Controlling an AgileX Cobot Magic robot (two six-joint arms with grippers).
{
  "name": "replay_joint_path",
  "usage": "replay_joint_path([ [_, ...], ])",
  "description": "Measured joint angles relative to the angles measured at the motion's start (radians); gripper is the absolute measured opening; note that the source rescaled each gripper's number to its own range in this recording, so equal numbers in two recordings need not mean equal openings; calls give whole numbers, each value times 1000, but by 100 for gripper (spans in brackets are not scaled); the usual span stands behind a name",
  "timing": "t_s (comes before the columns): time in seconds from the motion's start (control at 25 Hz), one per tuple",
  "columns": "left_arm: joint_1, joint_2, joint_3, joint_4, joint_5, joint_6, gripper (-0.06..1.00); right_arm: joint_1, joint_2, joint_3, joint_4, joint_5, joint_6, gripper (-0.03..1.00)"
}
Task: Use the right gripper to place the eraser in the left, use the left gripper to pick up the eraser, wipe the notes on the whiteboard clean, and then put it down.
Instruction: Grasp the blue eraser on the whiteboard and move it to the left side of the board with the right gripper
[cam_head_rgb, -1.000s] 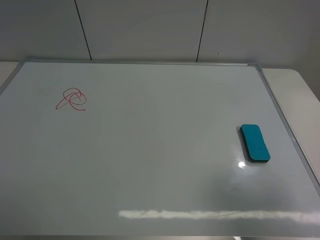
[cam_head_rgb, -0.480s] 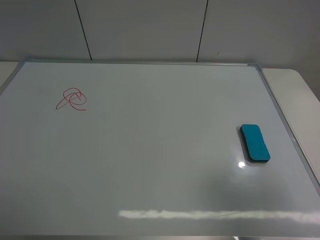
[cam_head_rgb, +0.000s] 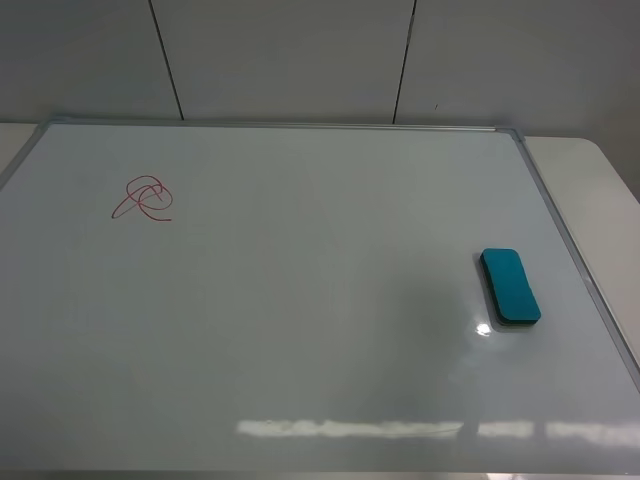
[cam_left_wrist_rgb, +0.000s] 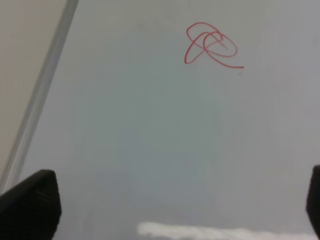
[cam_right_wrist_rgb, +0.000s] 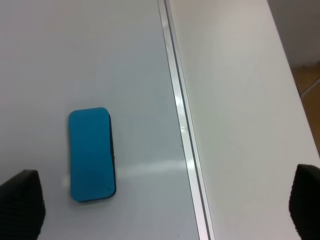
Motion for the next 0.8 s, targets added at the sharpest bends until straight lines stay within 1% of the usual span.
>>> replay_joint_path([
  [0.04,0,0,0,0,0,0,100,0,44,-2,0,-15,0,93],
  [0.12,0,0,0,0,0,0,100,6,129,-2,0,-31,20,77],
  [0.16,0,0,0,0,0,0,100,12,163,-3,0,-33,48,62],
  [0.24,0,0,0,0,0,0,100,29,243,-3,-1,-49,106,27],
  [0.32,0,0,0,0,0,0,100,50,313,-3,-4,-65,151,11],
  [0.36,0,0,0,0,0,0,100,60,350,-3,-4,-76,167,6],
  [0.48,0,0,0,0,0,0,100,79,465,-4,-4,-104,184,2],
  [0.68,0,0,0,0,0,0,100,86,669,-4,25,-168,187,0],
  [0.8,0,0,0,0,0,0,100,103,773,-5,36,-229,187,0],
])
